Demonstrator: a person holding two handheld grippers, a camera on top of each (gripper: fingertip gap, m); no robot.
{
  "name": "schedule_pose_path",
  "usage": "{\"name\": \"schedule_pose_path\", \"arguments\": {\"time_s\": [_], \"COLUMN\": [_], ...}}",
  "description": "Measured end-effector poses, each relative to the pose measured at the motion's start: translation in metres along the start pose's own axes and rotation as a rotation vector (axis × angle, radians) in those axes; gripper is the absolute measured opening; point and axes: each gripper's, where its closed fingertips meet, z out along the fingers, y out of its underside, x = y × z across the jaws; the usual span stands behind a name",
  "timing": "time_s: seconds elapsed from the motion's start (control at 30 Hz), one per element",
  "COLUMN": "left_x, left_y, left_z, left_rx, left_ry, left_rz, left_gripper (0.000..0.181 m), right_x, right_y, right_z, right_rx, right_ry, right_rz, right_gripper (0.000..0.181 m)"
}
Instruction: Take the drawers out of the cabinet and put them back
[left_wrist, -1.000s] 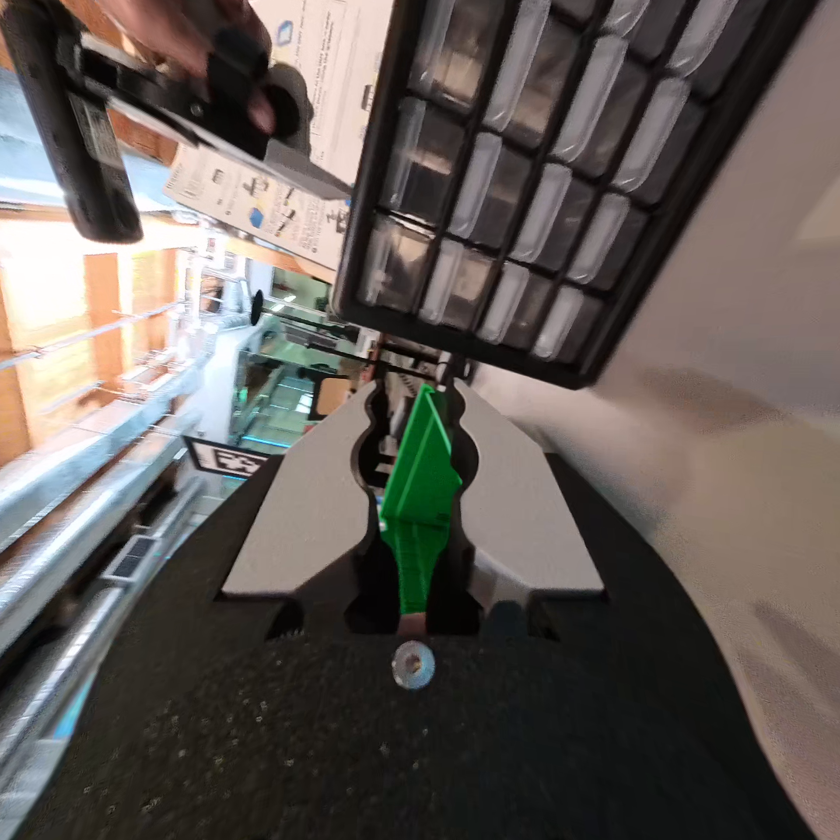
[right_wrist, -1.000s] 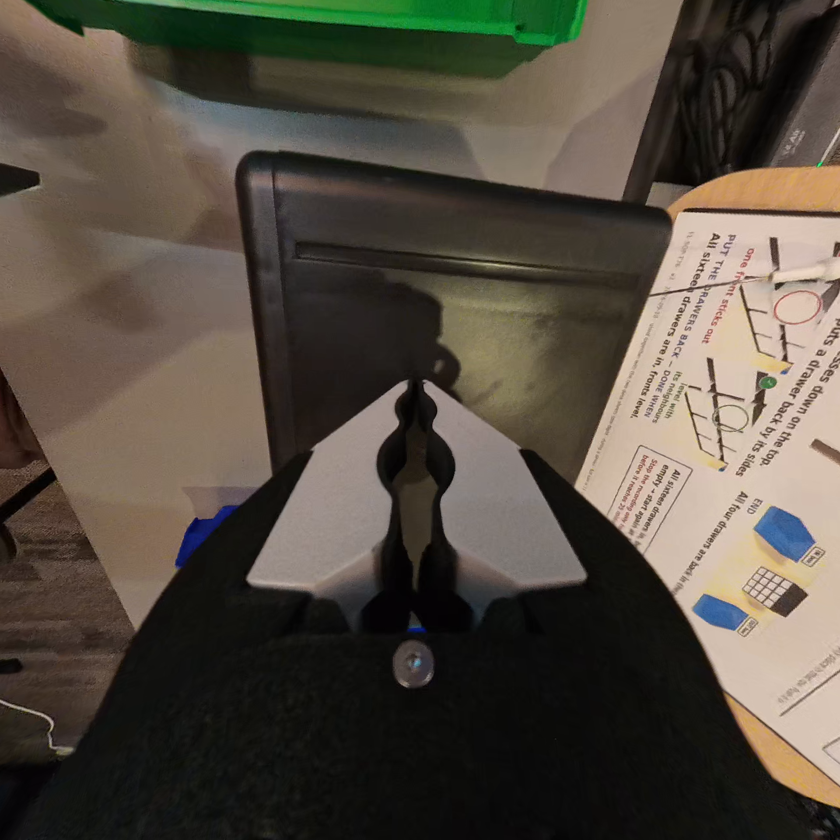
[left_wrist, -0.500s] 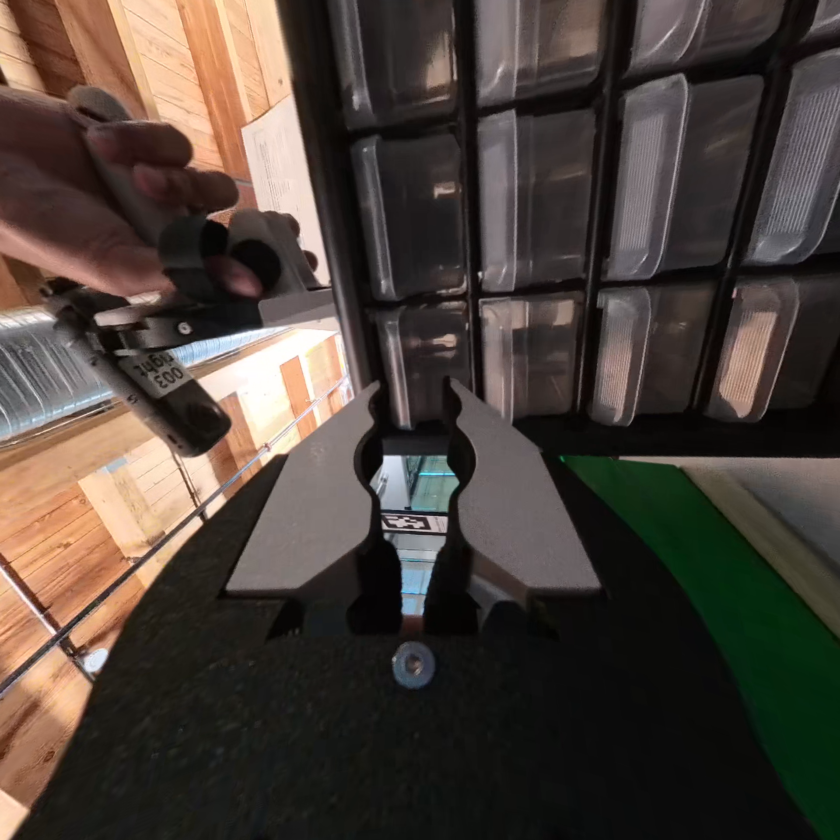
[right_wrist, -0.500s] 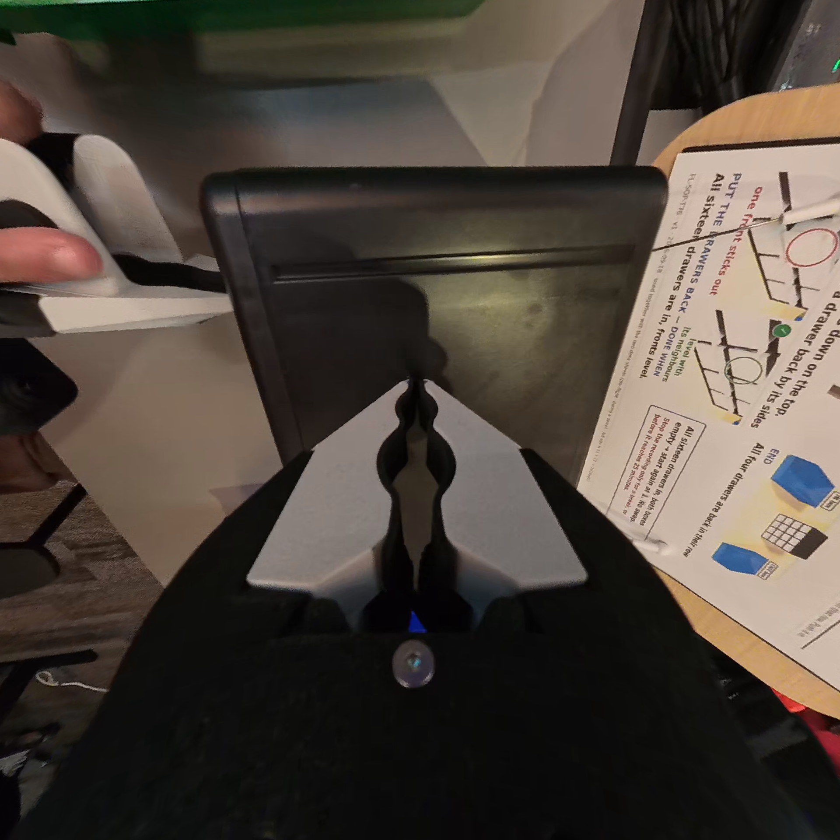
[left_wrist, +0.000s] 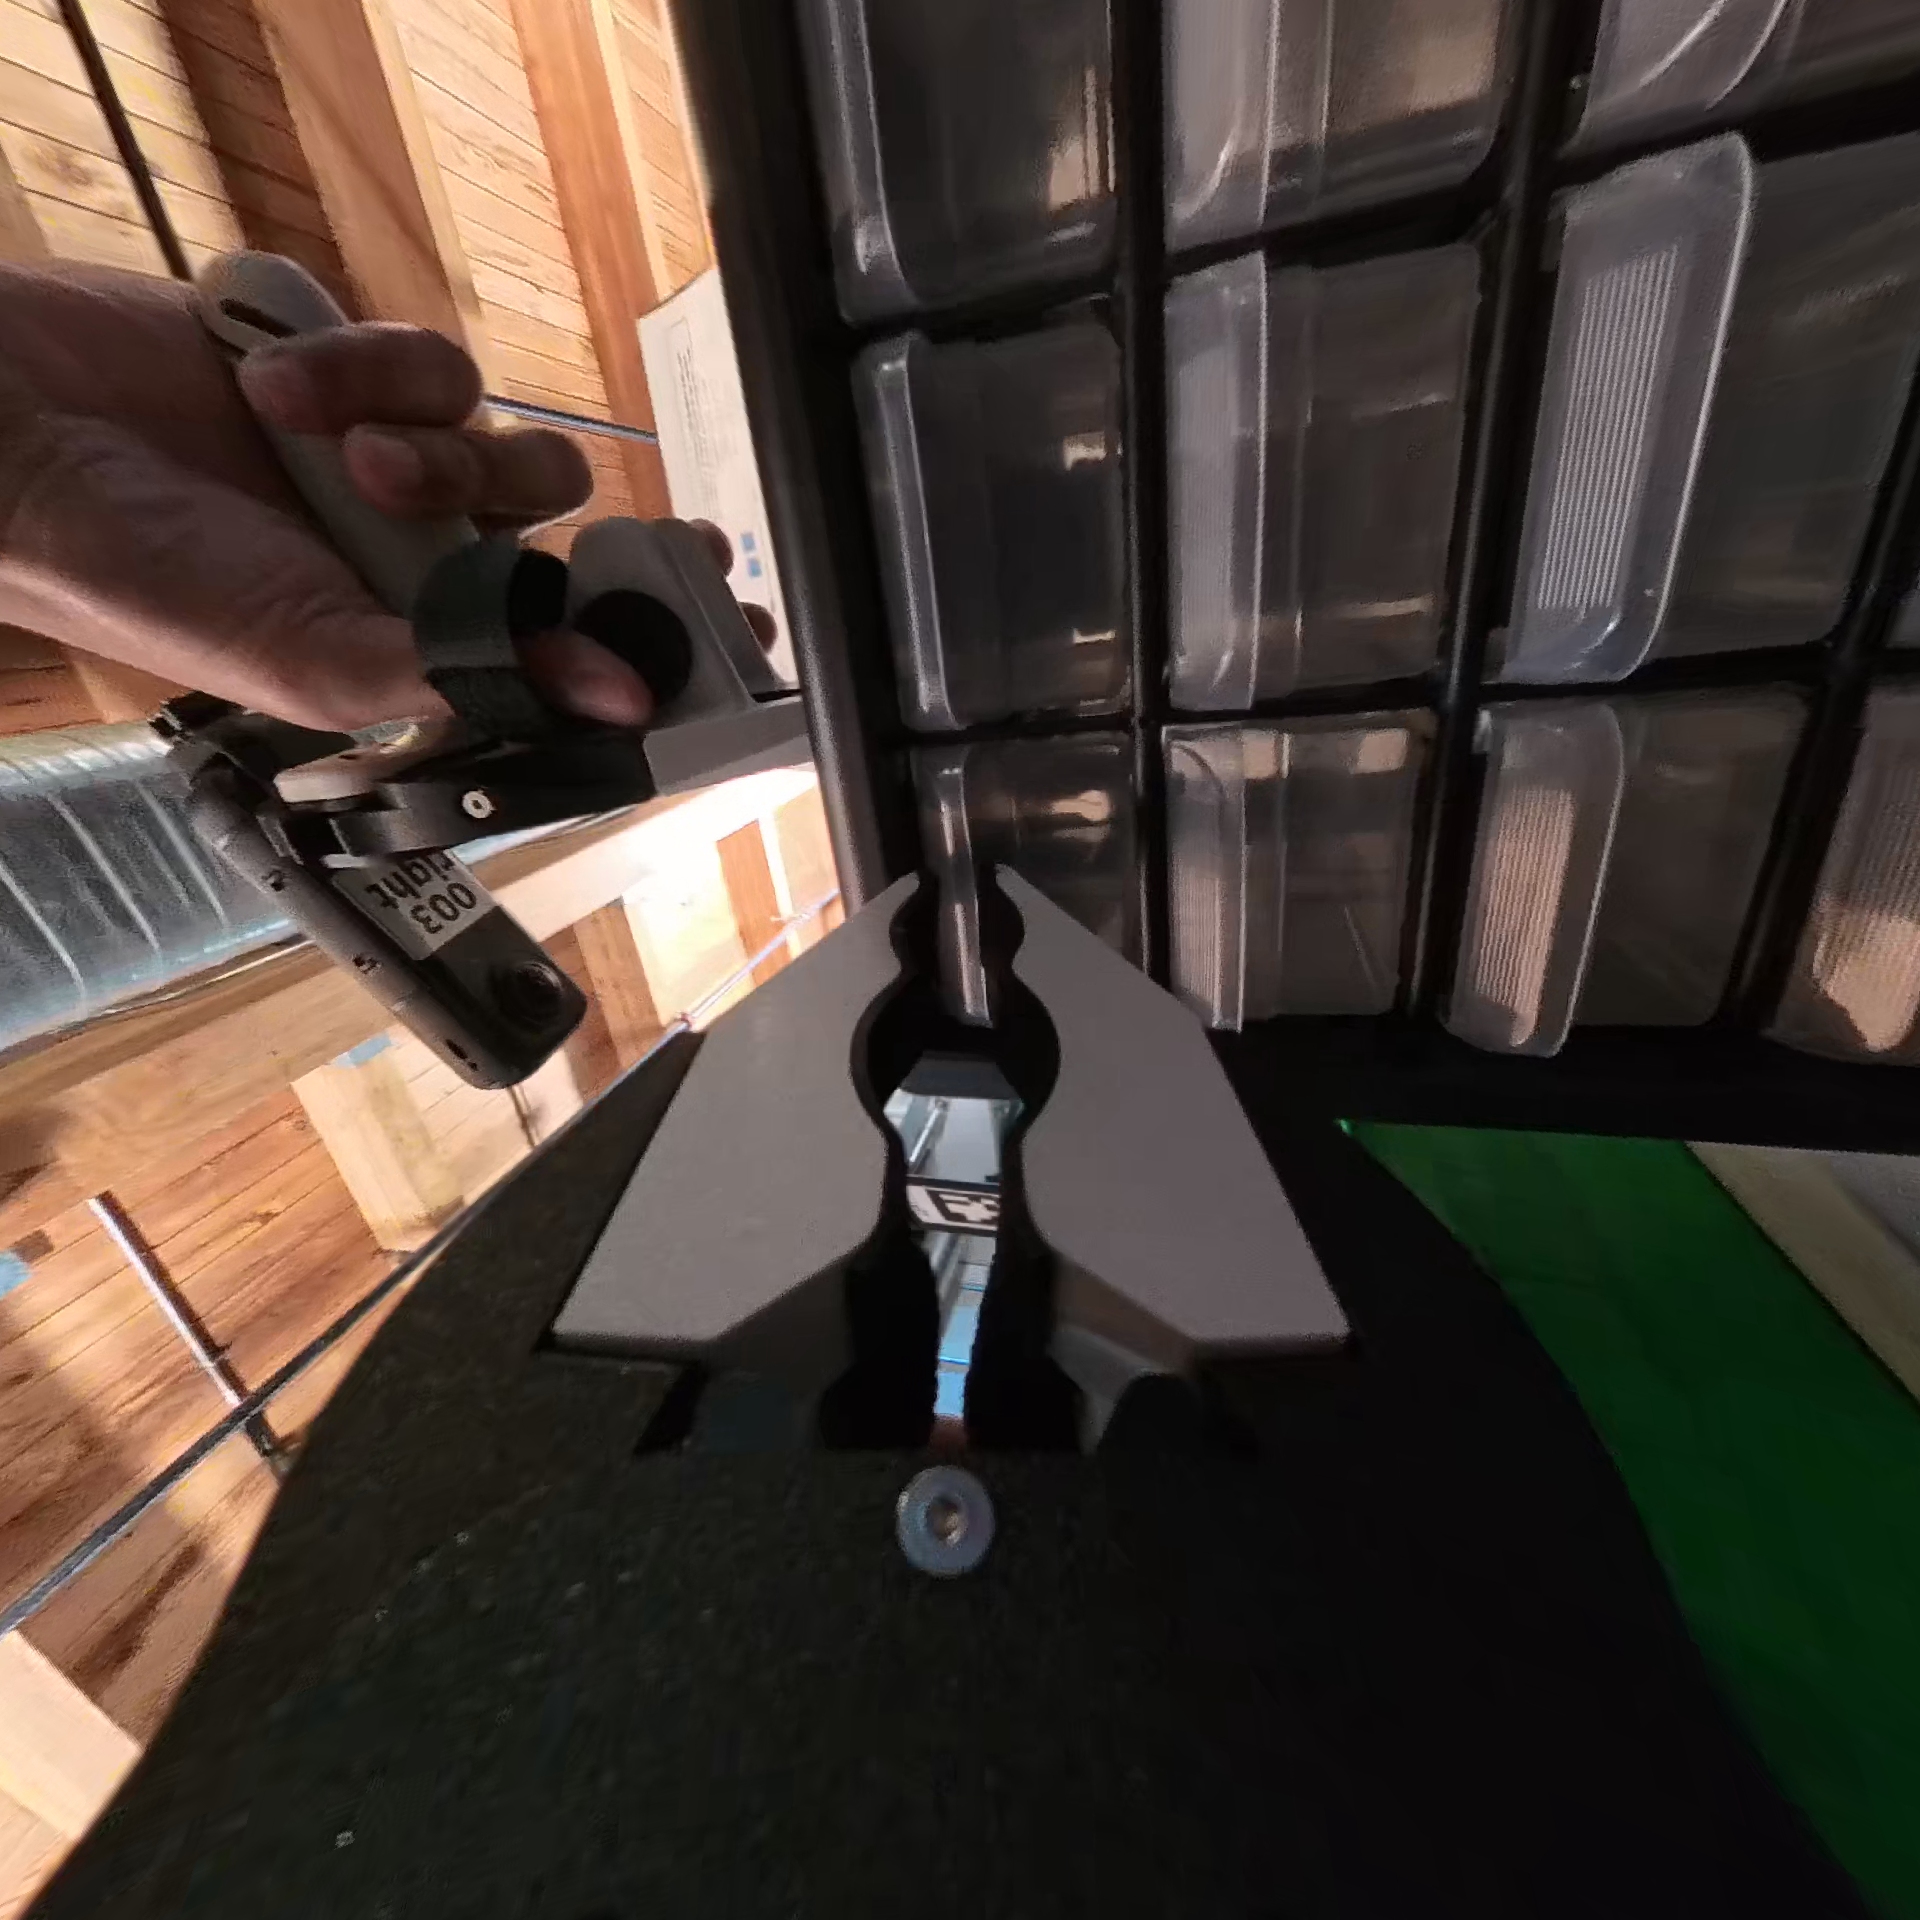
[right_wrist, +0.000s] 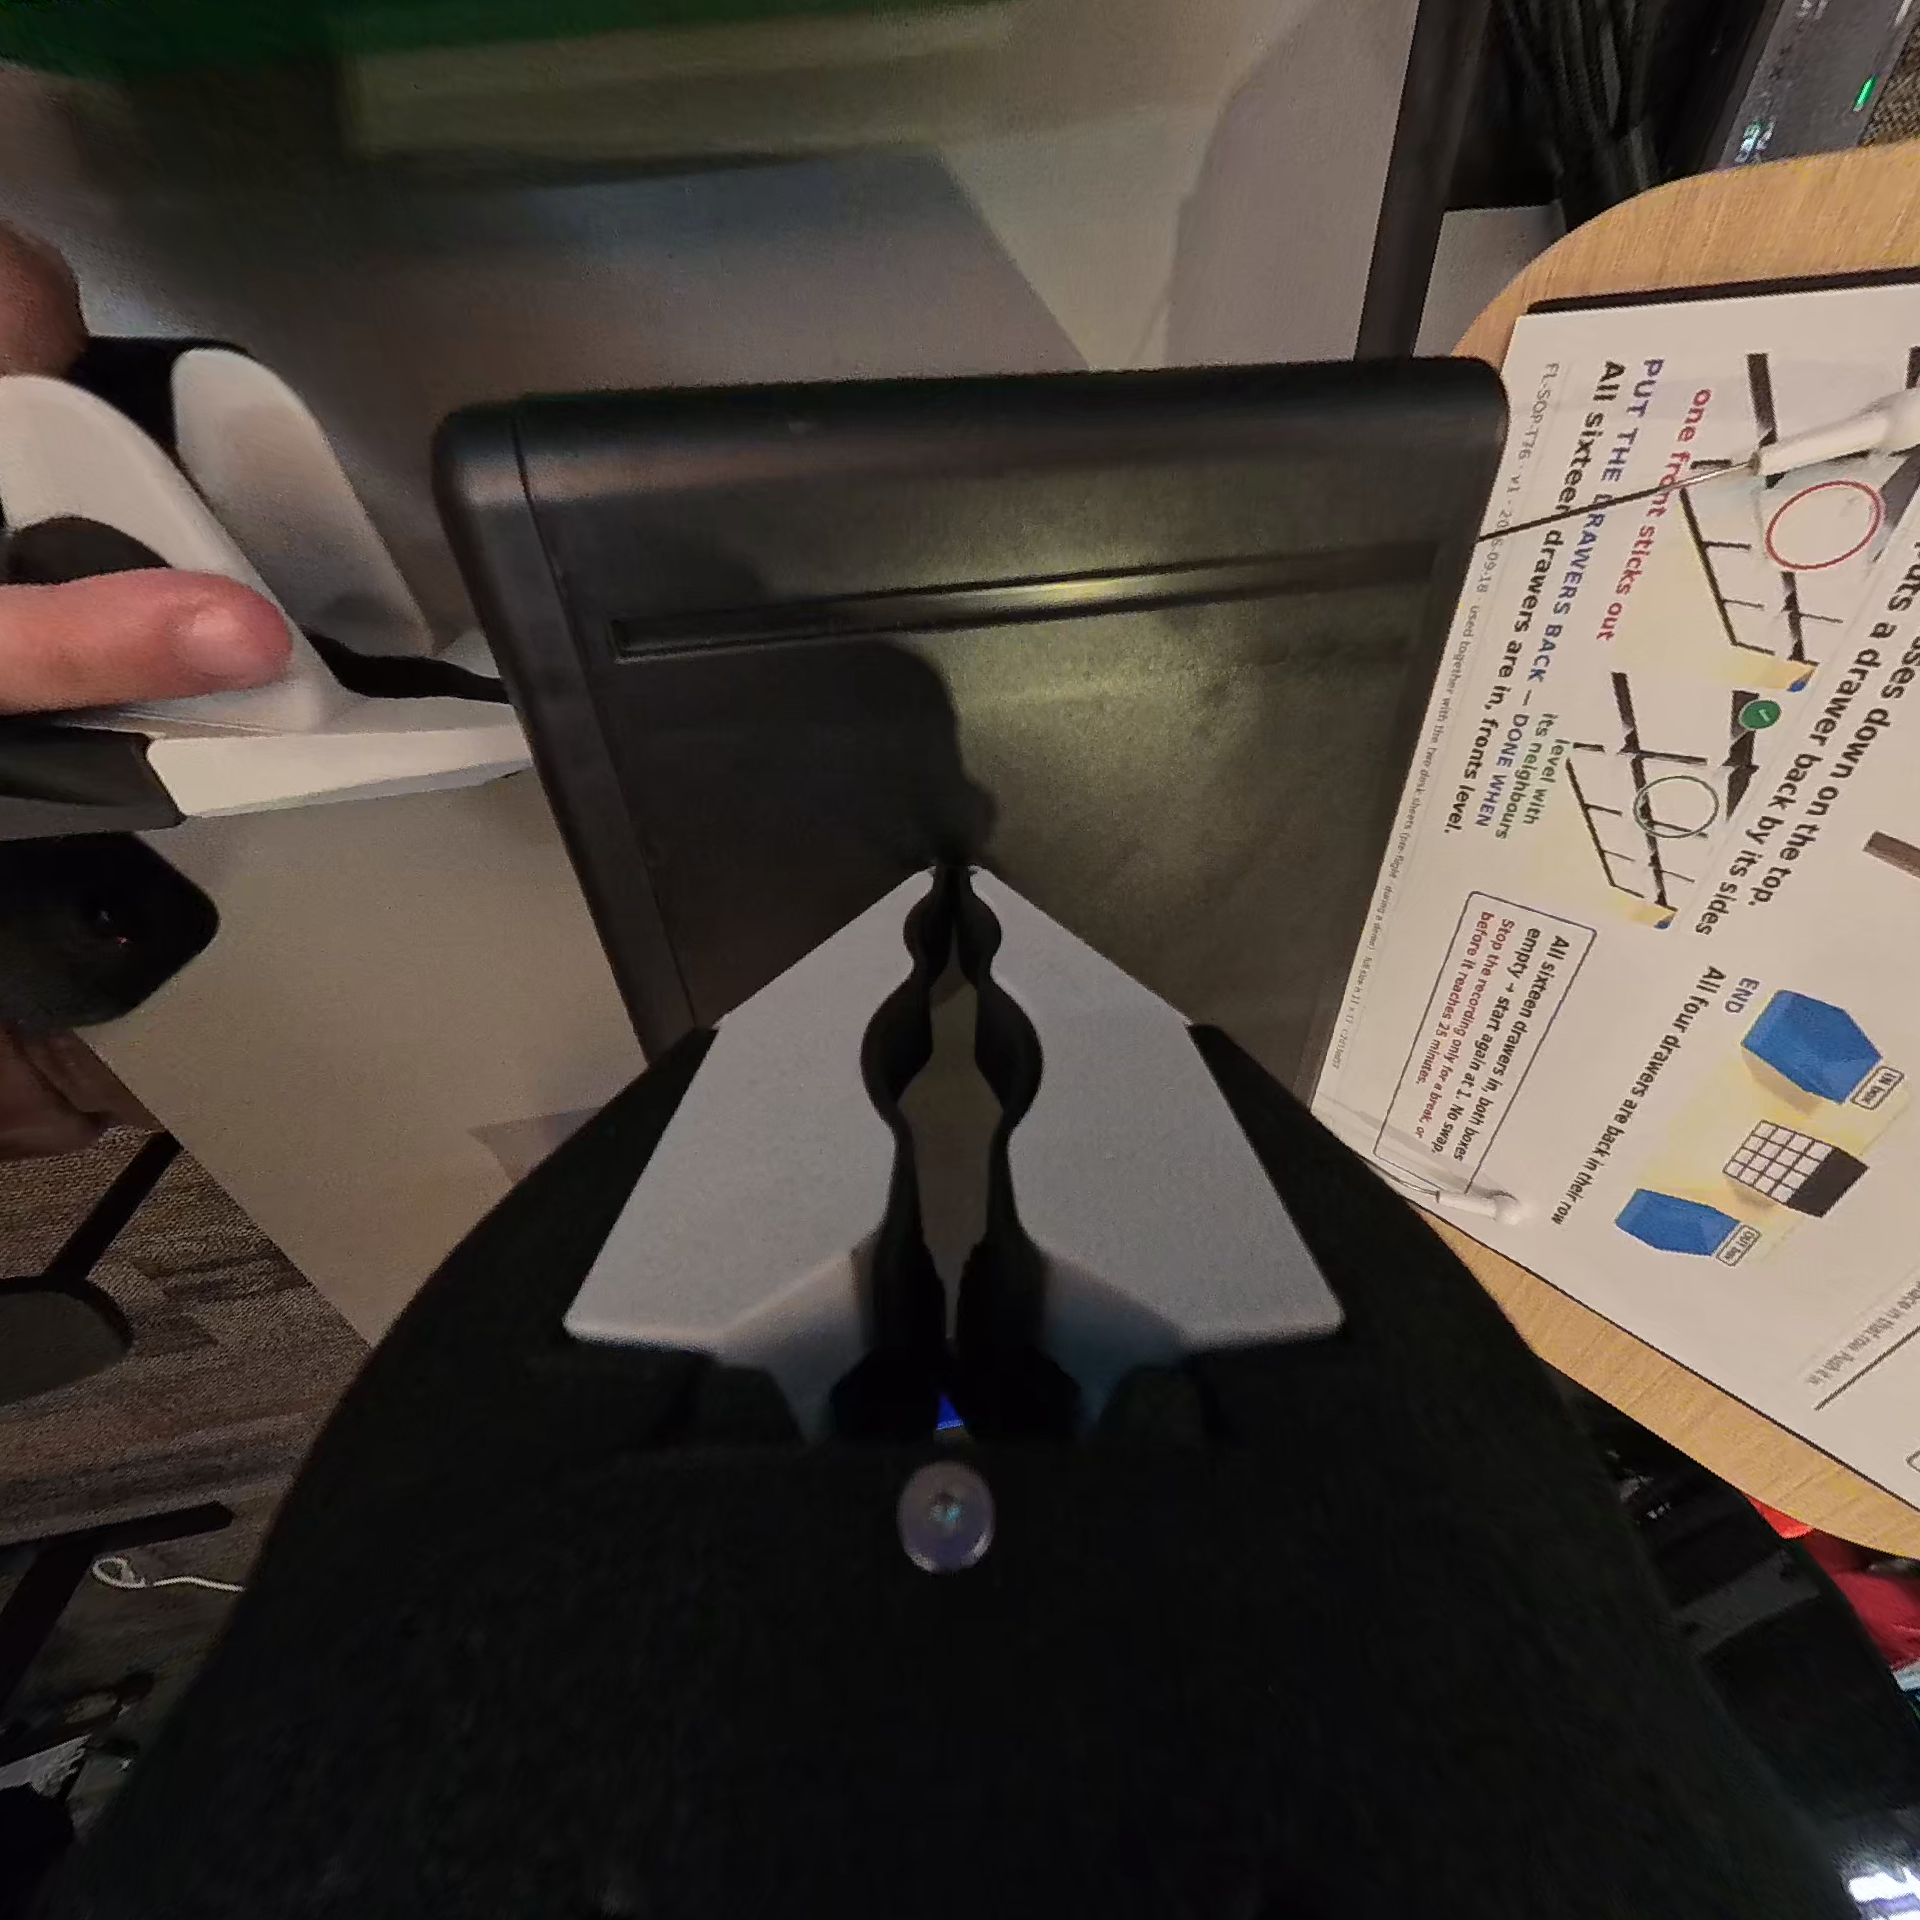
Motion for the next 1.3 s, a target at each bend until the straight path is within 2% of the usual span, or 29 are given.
{"name": "schedule_pose_path", "arguments": {"time_s": [0.1, 0.3, 0.8, 1.3], "left_x": [-0.001, -0.005, -0.024, -0.031], "left_y": [0.001, -0.001, -0.015, -0.02], "left_z": [0.0, -0.009, -0.088, -0.129], "left_rx": [0.012, -0.008, 0.082, 0.156], "left_ry": [-0.046, -0.014, -0.092, -0.141], "left_rz": [0.035, -0.014, -0.004, -0.001], "left_gripper": [0.004, 0.003, 0.002, 0.001], "right_x": [0.0, 0.0, 0.0, 0.0], "right_y": [0.0, 0.0, 0.0, 0.0], "right_z": [0.0, 0.0, 0.0, 0.0], "right_rx": [-0.007, -0.003, -0.005, -0.019], "right_ry": [0.006, 0.005, 0.048, 0.056], "right_rz": [-0.003, 0.013, 0.05, 0.078], "right_gripper": [0.0, 0.0, 0.0, 0.0]}}
